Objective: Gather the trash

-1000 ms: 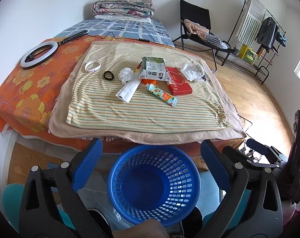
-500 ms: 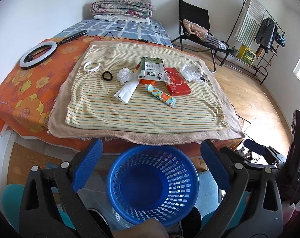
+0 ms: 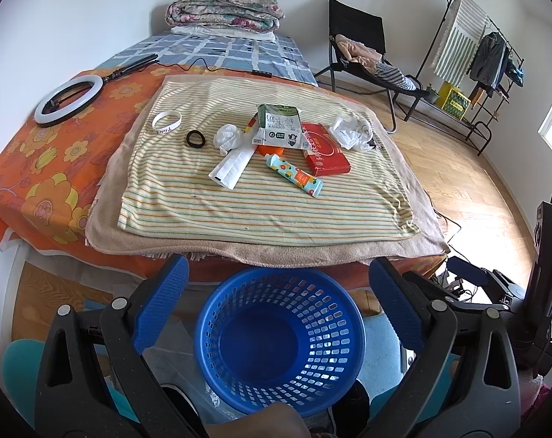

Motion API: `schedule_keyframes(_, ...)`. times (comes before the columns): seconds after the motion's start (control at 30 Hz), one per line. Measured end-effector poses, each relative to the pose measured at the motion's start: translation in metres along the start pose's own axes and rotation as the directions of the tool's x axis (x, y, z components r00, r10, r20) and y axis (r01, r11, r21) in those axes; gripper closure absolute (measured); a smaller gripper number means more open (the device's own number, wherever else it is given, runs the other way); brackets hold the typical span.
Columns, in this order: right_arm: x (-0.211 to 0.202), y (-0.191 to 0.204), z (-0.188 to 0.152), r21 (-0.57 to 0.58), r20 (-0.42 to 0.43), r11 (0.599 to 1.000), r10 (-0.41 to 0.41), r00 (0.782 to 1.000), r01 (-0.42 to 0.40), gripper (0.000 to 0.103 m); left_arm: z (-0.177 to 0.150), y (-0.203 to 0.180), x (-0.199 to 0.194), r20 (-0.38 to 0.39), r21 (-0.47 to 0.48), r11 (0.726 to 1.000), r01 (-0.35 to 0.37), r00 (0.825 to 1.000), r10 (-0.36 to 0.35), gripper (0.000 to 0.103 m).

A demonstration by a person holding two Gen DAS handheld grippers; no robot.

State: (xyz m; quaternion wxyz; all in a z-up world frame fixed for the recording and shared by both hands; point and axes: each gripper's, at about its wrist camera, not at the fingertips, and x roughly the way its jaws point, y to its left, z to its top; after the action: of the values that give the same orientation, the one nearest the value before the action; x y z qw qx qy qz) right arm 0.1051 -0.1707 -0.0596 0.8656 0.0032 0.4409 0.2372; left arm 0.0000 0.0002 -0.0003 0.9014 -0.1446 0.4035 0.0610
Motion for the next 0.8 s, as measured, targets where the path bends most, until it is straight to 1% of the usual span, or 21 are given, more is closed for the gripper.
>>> schedule_keyframes(0.7,0.013,0.001,0.001,-0.003,-0.049,1.0,-0.017,0.999,0.017,0.001,0.0,0.0,0.0,-0.003,-0.005,1.0,0.003,1.0,-0.003,0.002)
schedule_keyframes(0.8,0.019,0.002,0.001,-0.014,-0.077,0.999,-0.036,0.996,0.035,0.0,-0.001,-0.011,0.003,-0.007,-0.012,1.0,-0.002,1.0,0.002,0.002)
